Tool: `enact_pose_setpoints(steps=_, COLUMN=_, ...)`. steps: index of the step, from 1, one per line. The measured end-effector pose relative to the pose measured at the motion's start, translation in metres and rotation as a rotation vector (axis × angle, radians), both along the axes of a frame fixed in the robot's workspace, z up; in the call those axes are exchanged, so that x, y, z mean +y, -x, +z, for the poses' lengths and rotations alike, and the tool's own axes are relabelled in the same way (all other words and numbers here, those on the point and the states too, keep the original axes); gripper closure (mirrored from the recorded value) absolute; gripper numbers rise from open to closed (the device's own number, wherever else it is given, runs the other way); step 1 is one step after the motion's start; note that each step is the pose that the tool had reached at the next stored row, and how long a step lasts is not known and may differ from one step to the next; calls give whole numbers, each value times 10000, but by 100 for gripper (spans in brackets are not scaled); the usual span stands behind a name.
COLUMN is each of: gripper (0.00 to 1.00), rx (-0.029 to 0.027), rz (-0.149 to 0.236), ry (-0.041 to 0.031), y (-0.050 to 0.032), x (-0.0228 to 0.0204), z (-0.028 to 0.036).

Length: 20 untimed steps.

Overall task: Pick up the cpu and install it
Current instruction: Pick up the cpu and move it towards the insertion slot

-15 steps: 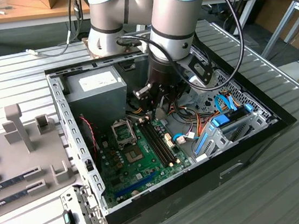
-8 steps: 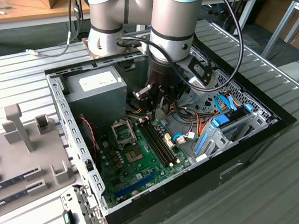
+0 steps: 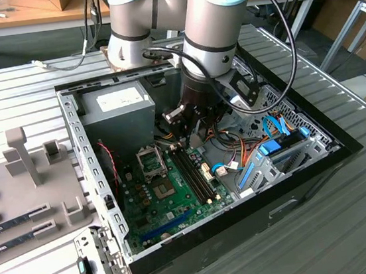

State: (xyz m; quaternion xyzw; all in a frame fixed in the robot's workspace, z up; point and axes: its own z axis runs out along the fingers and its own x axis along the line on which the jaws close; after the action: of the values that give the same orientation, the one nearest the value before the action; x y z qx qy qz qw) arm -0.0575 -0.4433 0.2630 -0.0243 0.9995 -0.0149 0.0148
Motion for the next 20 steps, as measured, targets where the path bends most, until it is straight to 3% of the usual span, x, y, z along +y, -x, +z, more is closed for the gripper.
enact_pose_setpoints(steps=20, gripper=53, rx=0, rz=0, ry=0, y=0, x=0, z=-53)
